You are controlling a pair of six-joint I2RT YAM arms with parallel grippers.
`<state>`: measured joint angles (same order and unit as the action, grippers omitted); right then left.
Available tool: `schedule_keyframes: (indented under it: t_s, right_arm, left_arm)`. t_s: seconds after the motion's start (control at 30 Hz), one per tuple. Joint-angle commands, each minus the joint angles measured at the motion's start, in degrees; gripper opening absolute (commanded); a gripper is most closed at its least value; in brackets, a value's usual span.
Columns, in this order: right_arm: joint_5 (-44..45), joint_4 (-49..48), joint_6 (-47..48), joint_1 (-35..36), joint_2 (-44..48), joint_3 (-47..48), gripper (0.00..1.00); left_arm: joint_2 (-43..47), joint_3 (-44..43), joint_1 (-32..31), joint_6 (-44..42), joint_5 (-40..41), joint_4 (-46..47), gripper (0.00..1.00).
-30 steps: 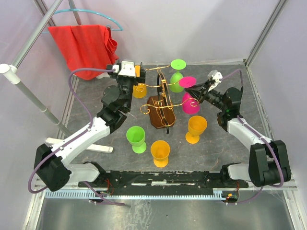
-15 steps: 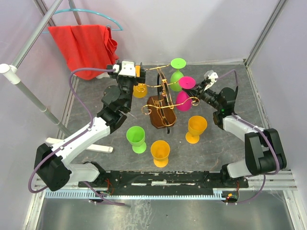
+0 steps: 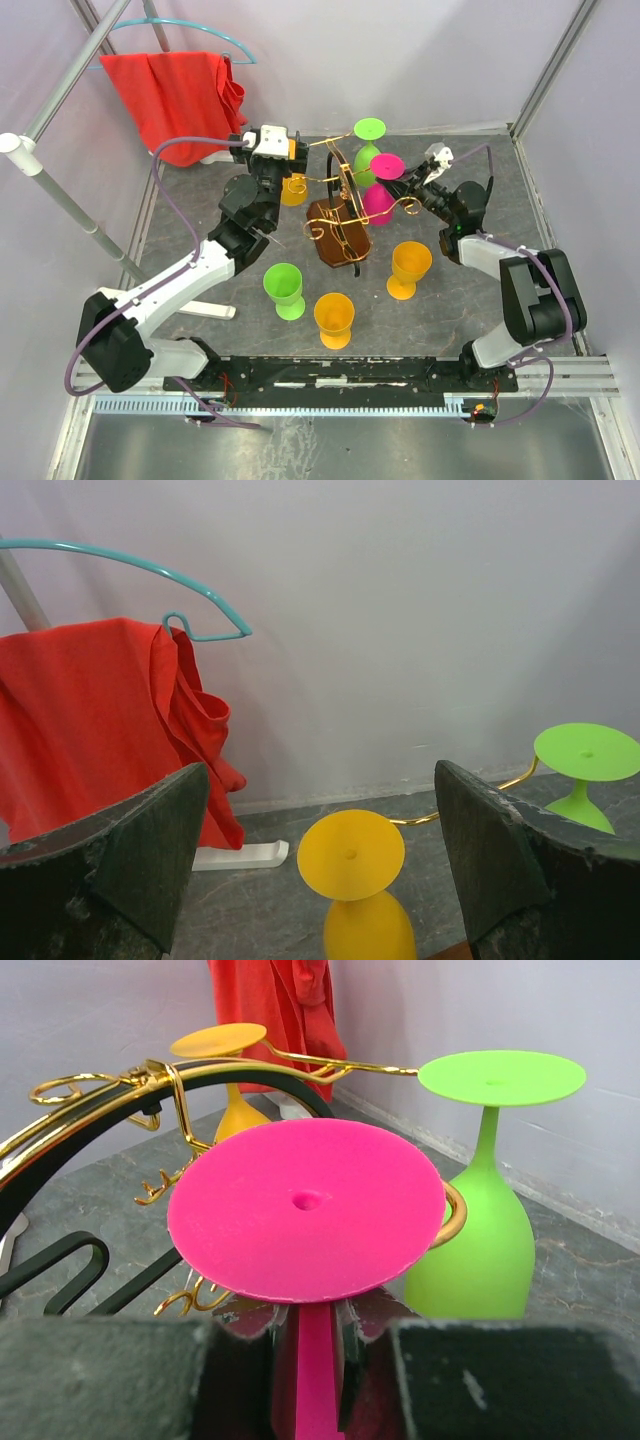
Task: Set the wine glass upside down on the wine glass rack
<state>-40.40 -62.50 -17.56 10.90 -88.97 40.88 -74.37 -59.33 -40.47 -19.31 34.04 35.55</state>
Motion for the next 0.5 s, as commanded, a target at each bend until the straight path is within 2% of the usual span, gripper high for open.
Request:
schedule_keyframes:
  t_s: [0.0,0.27,0.47]
  right_arm:
    - [-0.5,-4.8,0.1,-0.1,-1.0,3.9,0.01]
    - [-3.9,-5.7,-1.9,-0.2,-3.0,6.4,0.01]
    - [-2.3,-5.6,-1.4,-0.2,-4.8,6.9,0.01]
  left_arm:
    - [-0.1,-3.0,0.3,1.4,0.5,1.3,0.99]
    - [-0.5,-3.2,0.3,1.6,0.3,1.3,0.99]
    - [-0.3,-3.2,0.3,1.5,0.3,0.8,0.99]
